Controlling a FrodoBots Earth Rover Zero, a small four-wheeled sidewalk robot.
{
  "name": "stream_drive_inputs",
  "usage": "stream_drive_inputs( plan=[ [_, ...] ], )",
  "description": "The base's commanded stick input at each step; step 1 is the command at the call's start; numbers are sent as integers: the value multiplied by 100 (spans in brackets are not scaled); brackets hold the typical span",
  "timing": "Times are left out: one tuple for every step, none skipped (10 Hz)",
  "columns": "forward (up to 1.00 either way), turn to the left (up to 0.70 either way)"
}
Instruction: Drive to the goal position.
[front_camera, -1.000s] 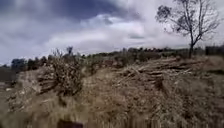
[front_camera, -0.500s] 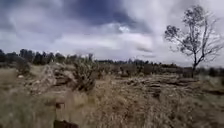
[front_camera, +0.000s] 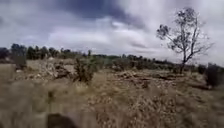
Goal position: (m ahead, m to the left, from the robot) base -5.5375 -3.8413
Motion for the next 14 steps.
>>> stream_drive_inputs(
  plan=[
    [-70,0],
    [-70,0],
    [-70,0],
    [-70,0],
    [-70,0],
    [-70,0],
    [-70,0],
    [-51,0],
    [-14,0],
    [0,0],
    [0,0],
    [0,0],
    [0,0],
    [0,0]
  ],
)
